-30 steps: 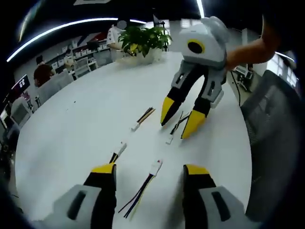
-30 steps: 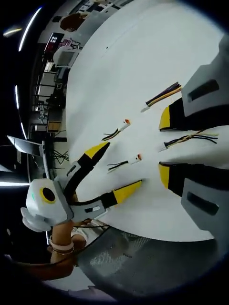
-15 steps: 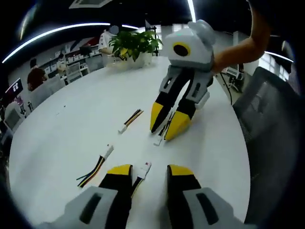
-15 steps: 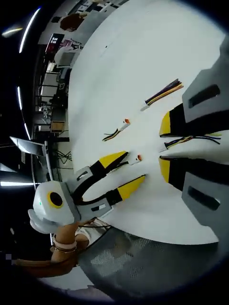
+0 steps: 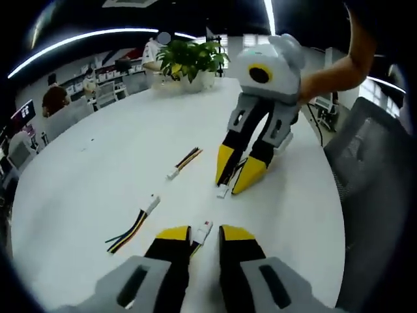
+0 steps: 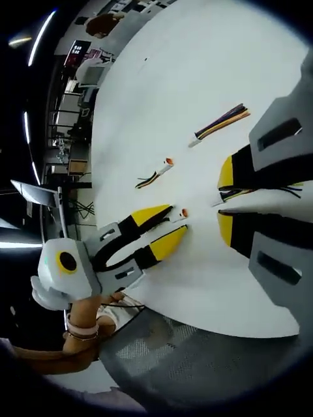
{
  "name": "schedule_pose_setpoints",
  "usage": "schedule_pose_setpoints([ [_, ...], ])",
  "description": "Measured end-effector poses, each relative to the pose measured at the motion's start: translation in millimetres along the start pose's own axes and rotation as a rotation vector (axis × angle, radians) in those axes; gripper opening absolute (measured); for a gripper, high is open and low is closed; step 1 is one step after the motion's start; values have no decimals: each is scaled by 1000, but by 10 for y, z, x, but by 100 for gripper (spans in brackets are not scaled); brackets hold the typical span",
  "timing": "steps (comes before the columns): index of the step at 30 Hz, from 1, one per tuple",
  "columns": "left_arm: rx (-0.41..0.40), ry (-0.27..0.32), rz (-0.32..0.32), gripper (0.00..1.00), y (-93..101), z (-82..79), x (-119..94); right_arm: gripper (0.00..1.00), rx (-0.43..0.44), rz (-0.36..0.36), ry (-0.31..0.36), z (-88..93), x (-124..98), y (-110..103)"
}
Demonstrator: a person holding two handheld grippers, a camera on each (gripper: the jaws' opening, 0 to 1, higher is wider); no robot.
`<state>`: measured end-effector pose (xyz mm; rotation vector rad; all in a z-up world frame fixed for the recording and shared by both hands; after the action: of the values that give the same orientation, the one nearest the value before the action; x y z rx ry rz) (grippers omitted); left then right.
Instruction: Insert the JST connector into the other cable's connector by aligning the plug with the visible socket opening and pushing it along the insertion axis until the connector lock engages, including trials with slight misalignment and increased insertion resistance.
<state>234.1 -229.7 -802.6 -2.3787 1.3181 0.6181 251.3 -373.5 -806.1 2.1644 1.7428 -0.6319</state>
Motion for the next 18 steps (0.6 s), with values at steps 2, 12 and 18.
schedule_pose_setpoints([
  [2,-5,-3,8,9,-3,6,1,7,3,1,7,8,-2,5],
  [12,-1,18,12,9,0,2,11,5,-14,-9,18,30,-12,34],
  [18,-4,30,22,1,11,11,6,5,-3,-10,24,37,-13,38],
])
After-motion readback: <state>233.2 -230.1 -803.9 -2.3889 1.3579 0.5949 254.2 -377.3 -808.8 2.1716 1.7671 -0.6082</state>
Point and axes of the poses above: the point that each gripper's makers call its tool centre point, and the gripper's own axes: x roughly forward along the fingers, y roughly to its right, z roughly out of its underside, the point moved 7 cm from there along -x, roughly backward along the fingers, and after that the axes turned 7 degrees about y, right-handed, at the moved point
